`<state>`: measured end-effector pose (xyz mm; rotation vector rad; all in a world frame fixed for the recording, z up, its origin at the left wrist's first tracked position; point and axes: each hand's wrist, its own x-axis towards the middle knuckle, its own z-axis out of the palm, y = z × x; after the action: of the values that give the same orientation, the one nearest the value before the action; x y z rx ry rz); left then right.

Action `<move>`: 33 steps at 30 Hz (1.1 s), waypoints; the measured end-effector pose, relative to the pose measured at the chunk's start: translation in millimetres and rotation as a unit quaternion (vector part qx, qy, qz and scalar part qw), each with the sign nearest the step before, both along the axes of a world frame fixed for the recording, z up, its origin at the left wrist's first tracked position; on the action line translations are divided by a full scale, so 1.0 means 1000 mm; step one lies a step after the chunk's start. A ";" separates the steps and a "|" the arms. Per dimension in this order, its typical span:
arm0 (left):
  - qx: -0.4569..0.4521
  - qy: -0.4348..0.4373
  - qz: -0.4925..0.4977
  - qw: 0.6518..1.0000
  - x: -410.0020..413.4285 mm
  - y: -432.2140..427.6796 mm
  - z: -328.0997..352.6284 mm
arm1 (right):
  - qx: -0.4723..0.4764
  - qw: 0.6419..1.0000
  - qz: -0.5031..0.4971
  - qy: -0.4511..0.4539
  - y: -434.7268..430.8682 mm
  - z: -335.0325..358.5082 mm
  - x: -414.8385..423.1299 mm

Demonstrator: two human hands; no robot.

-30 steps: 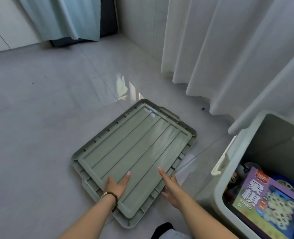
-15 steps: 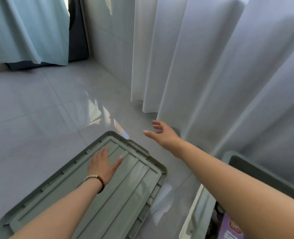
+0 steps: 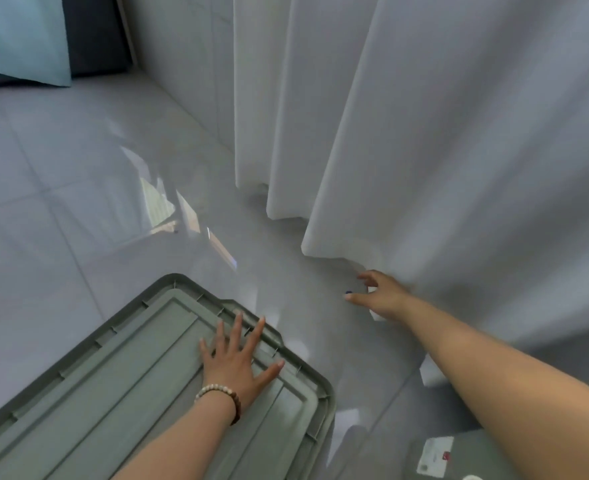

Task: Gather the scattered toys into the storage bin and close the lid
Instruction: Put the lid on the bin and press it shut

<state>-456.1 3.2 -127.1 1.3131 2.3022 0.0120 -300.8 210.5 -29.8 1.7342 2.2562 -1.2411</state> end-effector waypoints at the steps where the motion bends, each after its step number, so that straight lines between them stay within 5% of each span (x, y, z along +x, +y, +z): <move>1: -0.007 0.000 -0.002 1.000 0.000 0.004 -0.008 | -0.004 1.000 -0.001 -0.003 0.004 -0.011 -0.002; 9: 0.033 0.006 0.016 0.999 0.001 0.009 -0.037 | 0.037 0.998 0.009 -0.058 0.019 -0.074 -0.016; 19: -0.039 0.002 0.006 0.999 -0.002 0.014 -0.026 | 0.056 0.996 -0.058 -0.049 -0.012 -0.107 -0.019; 33: 0.007 -0.044 0.036 0.998 0.066 -0.030 0.070 | 0.038 0.995 0.069 0.063 -0.047 0.124 0.071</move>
<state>-389.9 -27.2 -57.4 1.2125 2.2769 0.1079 -230.1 163.6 94.2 1.5325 2.4770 -1.2851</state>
